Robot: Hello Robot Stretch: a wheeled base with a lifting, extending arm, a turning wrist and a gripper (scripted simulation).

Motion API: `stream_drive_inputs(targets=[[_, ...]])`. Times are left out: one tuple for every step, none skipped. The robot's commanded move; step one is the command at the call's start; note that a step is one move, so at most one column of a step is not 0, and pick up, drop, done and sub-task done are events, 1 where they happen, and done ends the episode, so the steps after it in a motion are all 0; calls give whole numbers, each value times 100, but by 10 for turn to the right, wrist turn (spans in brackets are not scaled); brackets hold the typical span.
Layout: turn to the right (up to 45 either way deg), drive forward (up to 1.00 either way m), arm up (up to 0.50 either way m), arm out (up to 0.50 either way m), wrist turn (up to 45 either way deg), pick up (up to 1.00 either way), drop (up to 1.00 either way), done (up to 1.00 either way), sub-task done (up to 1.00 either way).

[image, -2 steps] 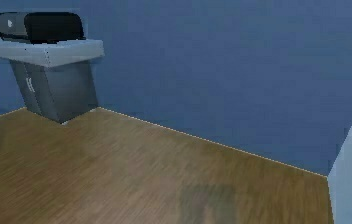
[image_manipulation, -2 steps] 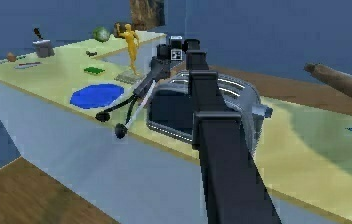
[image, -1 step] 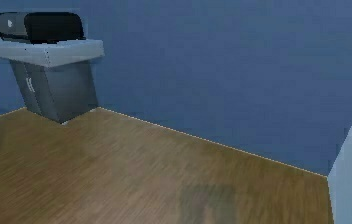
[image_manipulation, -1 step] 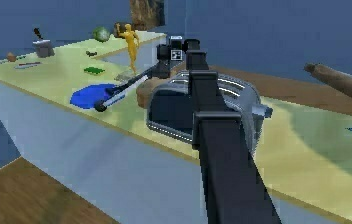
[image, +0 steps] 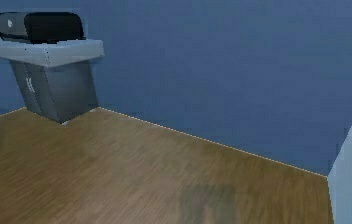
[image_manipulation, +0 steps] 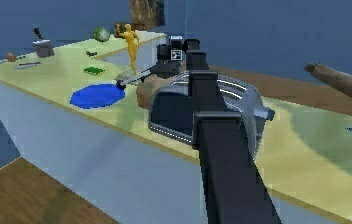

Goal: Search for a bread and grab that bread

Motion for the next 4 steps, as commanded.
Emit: stream_drive_inputs(targets=[[0,0,0,0,240,0,0,0,0],[0,0,-8,0,0,0,0,0,0],[0,0,0,0,0,100,0,0,0],[0,0,8,0,0,0,0,0,0]])
